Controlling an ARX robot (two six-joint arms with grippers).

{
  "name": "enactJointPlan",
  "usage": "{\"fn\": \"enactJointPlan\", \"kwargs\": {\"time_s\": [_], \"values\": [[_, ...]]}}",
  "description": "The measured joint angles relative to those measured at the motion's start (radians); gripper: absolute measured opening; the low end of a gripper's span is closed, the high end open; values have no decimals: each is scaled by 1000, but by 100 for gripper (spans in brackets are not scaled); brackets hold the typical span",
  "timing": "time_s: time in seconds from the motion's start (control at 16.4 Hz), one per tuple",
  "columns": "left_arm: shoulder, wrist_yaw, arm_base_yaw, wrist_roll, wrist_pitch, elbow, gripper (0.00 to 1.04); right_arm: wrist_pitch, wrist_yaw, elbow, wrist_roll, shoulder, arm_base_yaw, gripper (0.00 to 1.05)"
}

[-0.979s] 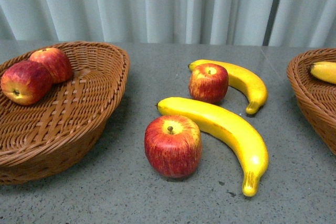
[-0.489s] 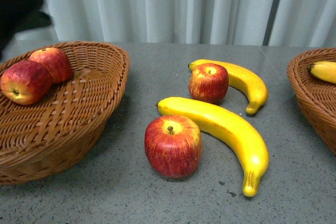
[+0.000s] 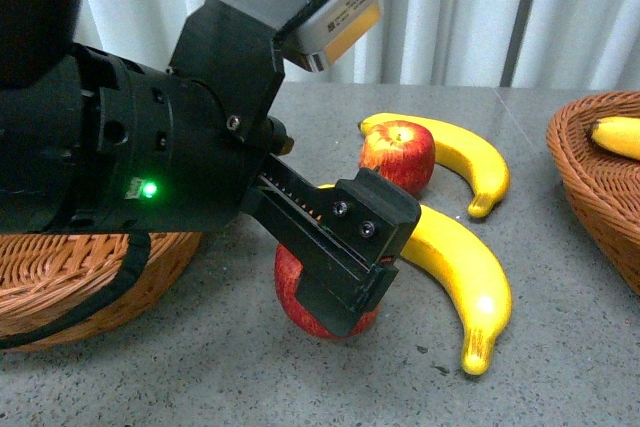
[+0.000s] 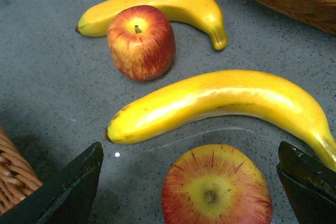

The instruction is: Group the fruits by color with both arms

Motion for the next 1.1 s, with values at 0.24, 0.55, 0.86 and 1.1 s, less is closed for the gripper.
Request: {"fn": "enactJointPlan", "kwargs": {"time_s": [0.24, 0.55, 0.86, 1.1], "values": [[93, 54, -2, 3, 18, 31, 98, 0, 0, 0, 0, 0, 0, 98], [170, 93, 7, 35, 0, 66, 98, 0, 0, 0, 0, 0, 0, 98], [179, 100, 7, 48, -37, 81, 63, 0, 0, 0, 0, 0, 0, 98], [98, 79, 26, -8, -6, 84, 62, 0, 0, 0, 0, 0, 0, 98]]}}
